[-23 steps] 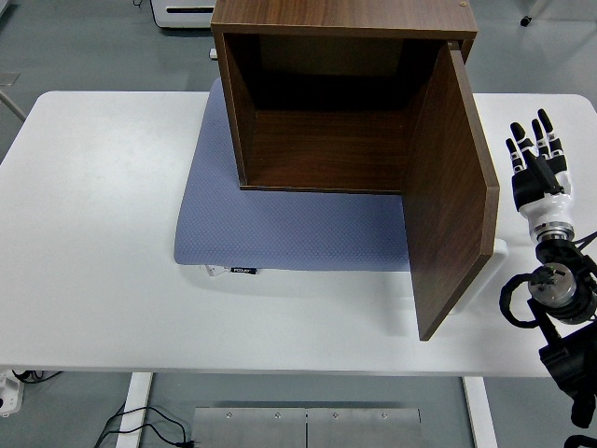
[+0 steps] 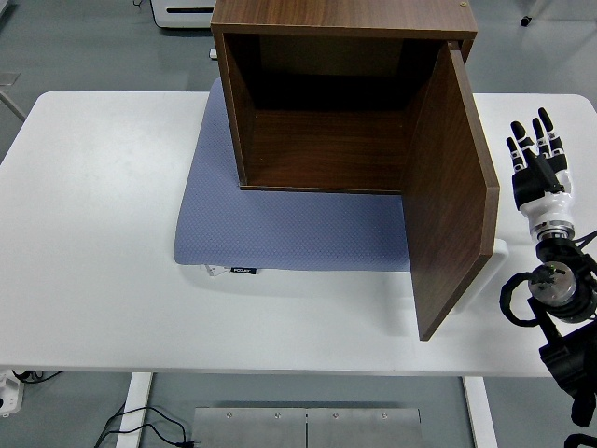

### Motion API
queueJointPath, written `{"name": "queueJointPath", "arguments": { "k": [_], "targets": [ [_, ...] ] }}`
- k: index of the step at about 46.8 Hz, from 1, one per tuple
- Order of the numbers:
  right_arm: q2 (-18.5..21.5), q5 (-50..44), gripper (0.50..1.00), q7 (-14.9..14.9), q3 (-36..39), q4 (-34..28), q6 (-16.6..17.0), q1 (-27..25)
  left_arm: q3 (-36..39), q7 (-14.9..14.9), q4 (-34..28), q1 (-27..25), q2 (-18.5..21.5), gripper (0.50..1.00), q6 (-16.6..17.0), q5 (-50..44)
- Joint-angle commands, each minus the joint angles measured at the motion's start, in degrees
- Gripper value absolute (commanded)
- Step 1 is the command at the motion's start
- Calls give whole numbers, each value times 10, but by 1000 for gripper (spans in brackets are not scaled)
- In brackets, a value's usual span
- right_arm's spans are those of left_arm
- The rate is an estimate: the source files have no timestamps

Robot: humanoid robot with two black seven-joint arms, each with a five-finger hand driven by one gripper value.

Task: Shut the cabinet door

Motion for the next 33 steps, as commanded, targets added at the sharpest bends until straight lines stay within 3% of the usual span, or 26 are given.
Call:
{"name": "queueJointPath", "arguments": {
  "k": [1, 33],
  "targets": [
    [-1, 0, 1000, 0, 0, 0, 0, 1, 0, 0, 0, 5, 0, 1000, 0, 0],
    [-12, 0, 1000, 0, 0, 0, 1, 2, 0, 0, 0, 6, 0, 1000, -1, 0]
  ]
}}
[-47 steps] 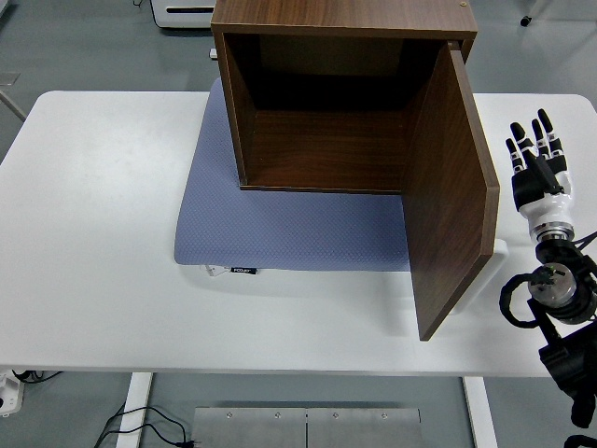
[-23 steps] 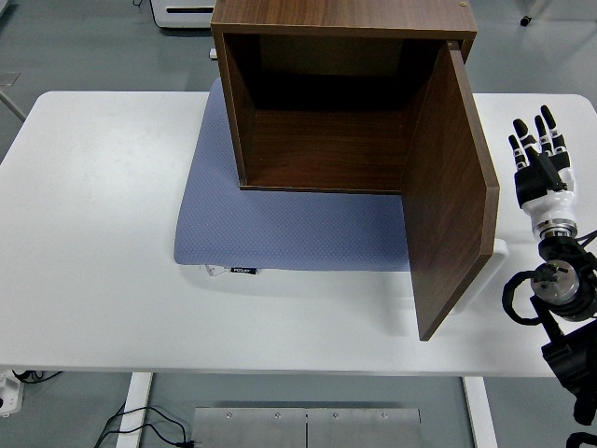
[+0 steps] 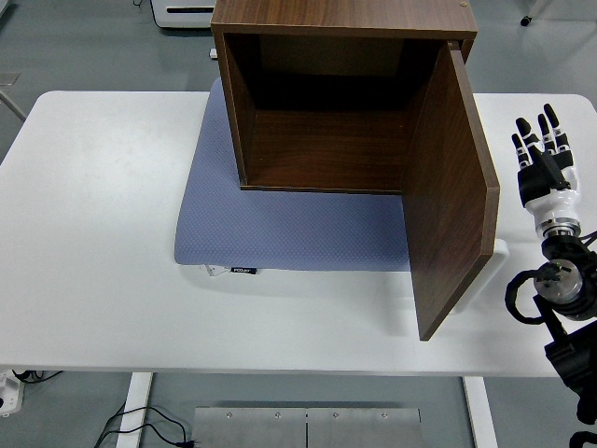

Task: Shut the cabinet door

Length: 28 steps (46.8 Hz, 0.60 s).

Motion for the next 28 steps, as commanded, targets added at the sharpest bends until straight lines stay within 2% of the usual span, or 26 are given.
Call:
{"name": "queueJointPath", "arguments": {
  "k": [1, 28],
  "targets": [
    [0, 0, 1000, 0, 0, 0, 0, 0, 0, 0, 0, 0, 0, 1000, -1, 0],
    [-20, 0, 1000, -1, 0, 2, 6, 0, 0, 0, 0, 0, 0, 1000, 0, 0]
  ]
}}
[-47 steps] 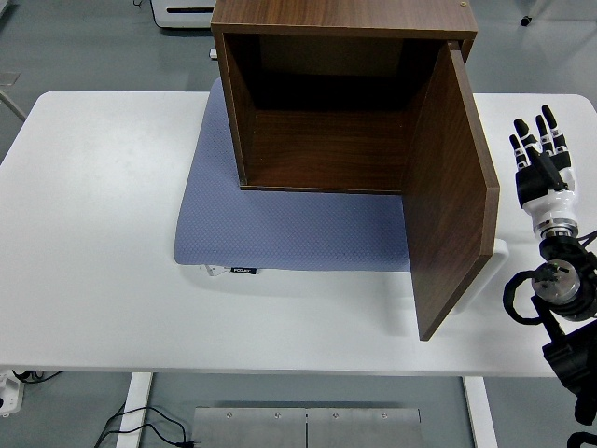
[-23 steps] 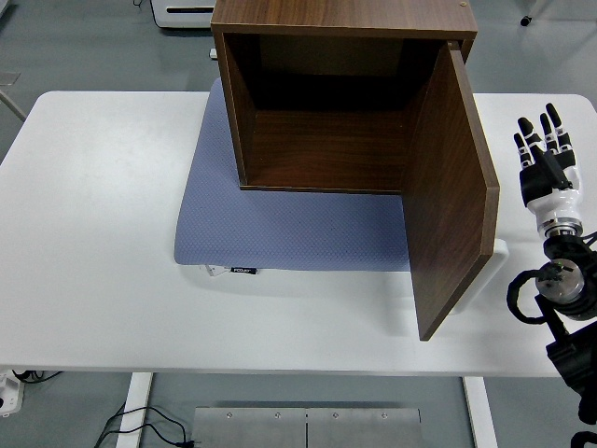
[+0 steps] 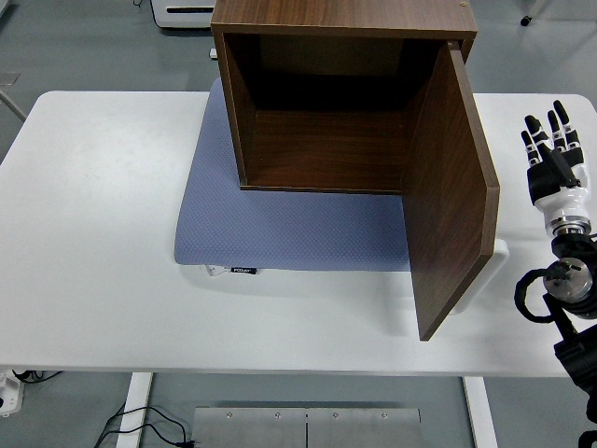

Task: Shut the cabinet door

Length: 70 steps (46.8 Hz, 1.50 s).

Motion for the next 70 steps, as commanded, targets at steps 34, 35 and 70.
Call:
{"name": "queueJointPath", "arguments": {
  "k": [34, 35, 70],
  "targets": [
    [-117, 1, 1000, -8, 3, 59, 61, -52, 0, 0, 0, 0, 0, 1000, 0, 0],
    [-119, 1, 1000, -8, 3, 65, 62, -57, 0, 0, 0, 0, 0, 1000, 0, 0],
    [-233, -9, 1000, -1, 4, 299, 148, -238, 0, 0, 0, 0, 0, 1000, 0, 0]
  ]
}}
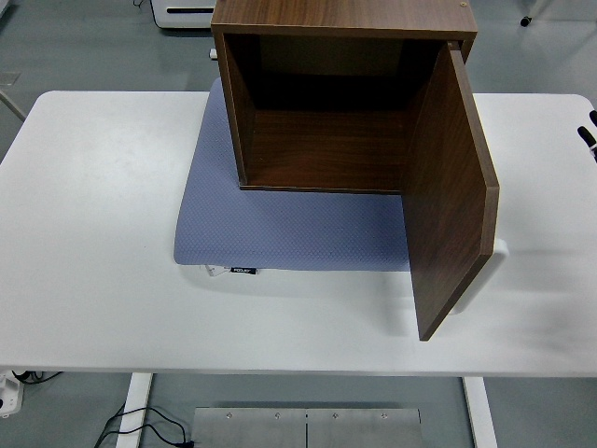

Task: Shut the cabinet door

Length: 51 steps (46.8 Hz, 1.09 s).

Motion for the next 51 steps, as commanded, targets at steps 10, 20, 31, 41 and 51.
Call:
{"name": "queueJointPath", "arguments": {
  "k": [10, 20, 31, 41, 51],
  "targets": [
    [-16, -32, 1000, 1, 2, 45, 24, -55, 0, -1, 0, 0, 0, 1000, 0, 0],
    [-12, -71, 1000, 2, 0, 86, 24, -93, 0, 0, 0, 0, 0, 1000, 0, 0],
    [-9, -113, 1000, 9, -5, 112, 24, -121, 0, 0, 0, -1, 0, 1000, 0, 0],
    [-10, -148, 1000, 9, -23, 139, 30, -135, 0, 0, 0, 0, 0, 1000, 0, 0],
    [-3, -184, 1000, 10, -68, 156, 30, -135, 0, 0, 0, -1, 0, 1000, 0, 0]
  ]
}}
